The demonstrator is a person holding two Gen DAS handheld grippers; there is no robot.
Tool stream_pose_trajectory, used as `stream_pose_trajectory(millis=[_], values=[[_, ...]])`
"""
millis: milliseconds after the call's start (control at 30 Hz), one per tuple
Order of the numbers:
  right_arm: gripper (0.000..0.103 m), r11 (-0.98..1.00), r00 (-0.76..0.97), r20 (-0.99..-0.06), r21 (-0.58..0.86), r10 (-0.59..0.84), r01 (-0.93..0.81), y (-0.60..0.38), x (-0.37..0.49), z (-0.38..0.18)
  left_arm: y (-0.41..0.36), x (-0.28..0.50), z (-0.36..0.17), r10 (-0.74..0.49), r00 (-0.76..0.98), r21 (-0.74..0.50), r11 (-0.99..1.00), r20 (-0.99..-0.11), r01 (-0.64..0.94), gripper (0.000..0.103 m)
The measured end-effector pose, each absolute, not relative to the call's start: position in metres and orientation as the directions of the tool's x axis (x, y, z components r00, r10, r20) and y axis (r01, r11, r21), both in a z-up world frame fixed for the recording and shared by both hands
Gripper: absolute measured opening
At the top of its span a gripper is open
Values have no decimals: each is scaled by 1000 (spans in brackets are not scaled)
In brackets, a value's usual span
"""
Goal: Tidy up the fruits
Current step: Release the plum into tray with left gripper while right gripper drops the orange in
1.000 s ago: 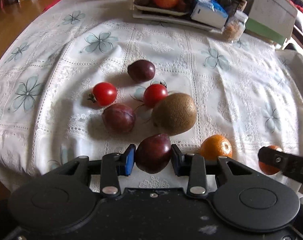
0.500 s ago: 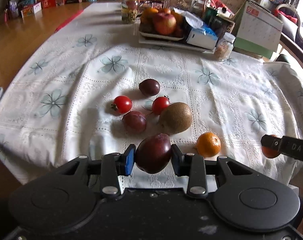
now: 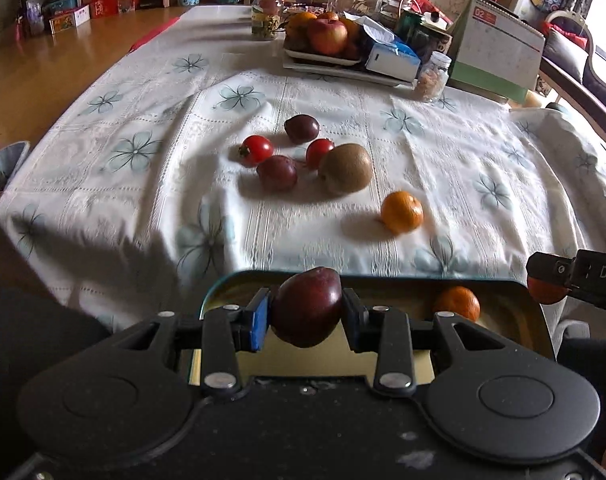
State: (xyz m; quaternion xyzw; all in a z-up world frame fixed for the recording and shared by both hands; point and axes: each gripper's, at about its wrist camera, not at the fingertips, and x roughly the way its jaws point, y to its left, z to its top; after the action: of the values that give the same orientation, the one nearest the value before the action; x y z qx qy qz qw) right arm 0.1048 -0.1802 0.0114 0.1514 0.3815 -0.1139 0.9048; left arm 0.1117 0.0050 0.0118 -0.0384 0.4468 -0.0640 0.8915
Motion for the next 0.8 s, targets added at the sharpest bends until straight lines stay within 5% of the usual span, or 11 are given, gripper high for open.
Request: stream_pose_trajectory(millis=[800], values=[[48,941,707,-702,177,-86,290,-153,49,12,3,65,13,-126,645,-87,992,-754,92,38]])
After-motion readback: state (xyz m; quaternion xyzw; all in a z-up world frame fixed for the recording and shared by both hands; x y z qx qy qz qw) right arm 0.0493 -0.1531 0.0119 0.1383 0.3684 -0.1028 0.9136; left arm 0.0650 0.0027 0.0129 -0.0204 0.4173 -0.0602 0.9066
